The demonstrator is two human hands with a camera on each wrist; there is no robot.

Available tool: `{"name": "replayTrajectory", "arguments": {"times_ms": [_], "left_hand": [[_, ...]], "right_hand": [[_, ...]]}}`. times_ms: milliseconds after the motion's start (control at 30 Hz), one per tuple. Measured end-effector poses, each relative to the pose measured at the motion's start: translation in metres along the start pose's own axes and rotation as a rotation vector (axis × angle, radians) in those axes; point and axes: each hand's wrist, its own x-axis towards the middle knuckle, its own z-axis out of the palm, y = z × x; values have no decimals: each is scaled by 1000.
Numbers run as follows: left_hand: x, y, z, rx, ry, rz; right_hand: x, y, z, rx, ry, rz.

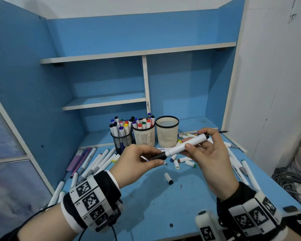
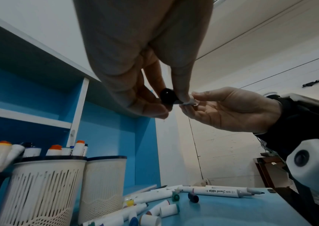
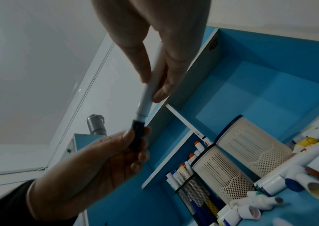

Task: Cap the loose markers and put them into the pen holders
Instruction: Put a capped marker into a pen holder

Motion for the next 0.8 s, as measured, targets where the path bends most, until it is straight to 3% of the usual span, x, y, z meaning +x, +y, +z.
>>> {"name": "replayTrajectory", "arguments": {"times_ms": [267, 467, 633, 800], "left_hand": [[-4, 11, 7, -20, 98, 27], [-3, 18, 11, -78, 84, -1], [-4, 16, 14, -197, 58, -44], [1, 11, 8, -199, -2, -80]], "right_hand": [[-9, 3, 8, 23, 15, -29], [-16, 7, 15, 4, 76, -125], [-16, 7, 16, -45, 29, -176], [-6, 5, 13, -75, -41, -98]]}}
